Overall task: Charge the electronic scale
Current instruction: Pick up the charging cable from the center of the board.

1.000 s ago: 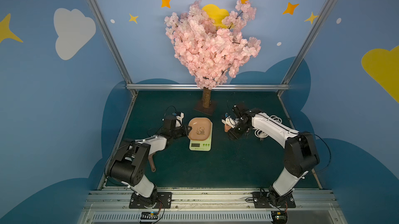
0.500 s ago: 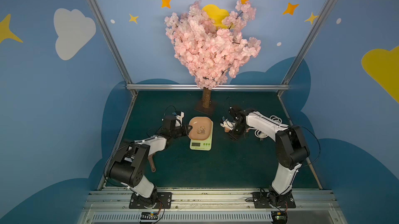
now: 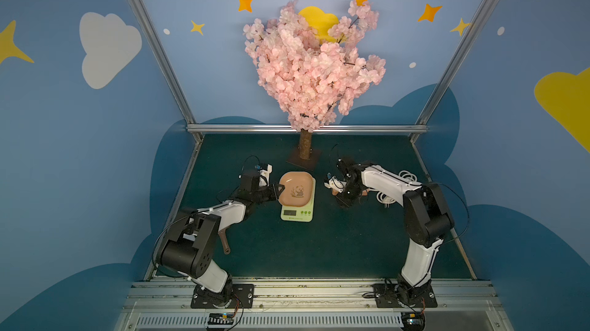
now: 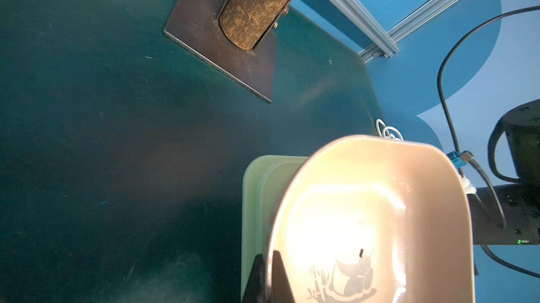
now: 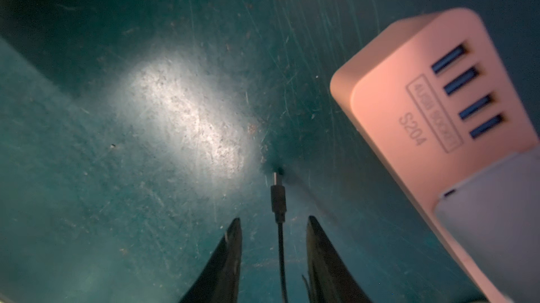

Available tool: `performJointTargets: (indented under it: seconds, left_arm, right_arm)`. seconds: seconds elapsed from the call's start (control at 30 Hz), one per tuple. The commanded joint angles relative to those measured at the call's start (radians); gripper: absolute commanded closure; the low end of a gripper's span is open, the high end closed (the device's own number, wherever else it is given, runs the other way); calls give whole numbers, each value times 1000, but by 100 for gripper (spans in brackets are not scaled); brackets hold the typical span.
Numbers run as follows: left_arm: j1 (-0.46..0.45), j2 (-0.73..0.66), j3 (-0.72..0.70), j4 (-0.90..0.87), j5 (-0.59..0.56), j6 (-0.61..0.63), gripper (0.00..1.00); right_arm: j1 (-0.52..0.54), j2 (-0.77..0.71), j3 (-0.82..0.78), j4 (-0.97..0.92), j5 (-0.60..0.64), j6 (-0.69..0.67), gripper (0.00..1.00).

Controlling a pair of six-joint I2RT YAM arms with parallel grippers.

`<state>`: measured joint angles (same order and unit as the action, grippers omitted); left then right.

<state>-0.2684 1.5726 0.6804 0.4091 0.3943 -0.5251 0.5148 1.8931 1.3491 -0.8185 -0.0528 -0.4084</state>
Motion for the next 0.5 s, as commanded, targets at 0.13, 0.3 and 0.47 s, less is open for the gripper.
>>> performJointTargets:
  seconds: [0.13, 0.3, 0.47]
  left_arm:
    - [5, -38, 4, 67, 44, -12, 97]
    - [7, -43, 1, 71, 44, -14, 97]
    - [7, -50, -1, 70, 45, -14, 97]
  right_arm:
    - [7, 20, -23, 10, 11, -6, 65]
    - [6, 17, -44, 20, 17, -9, 66]
    - [4, 18, -51, 31, 20, -7, 70]
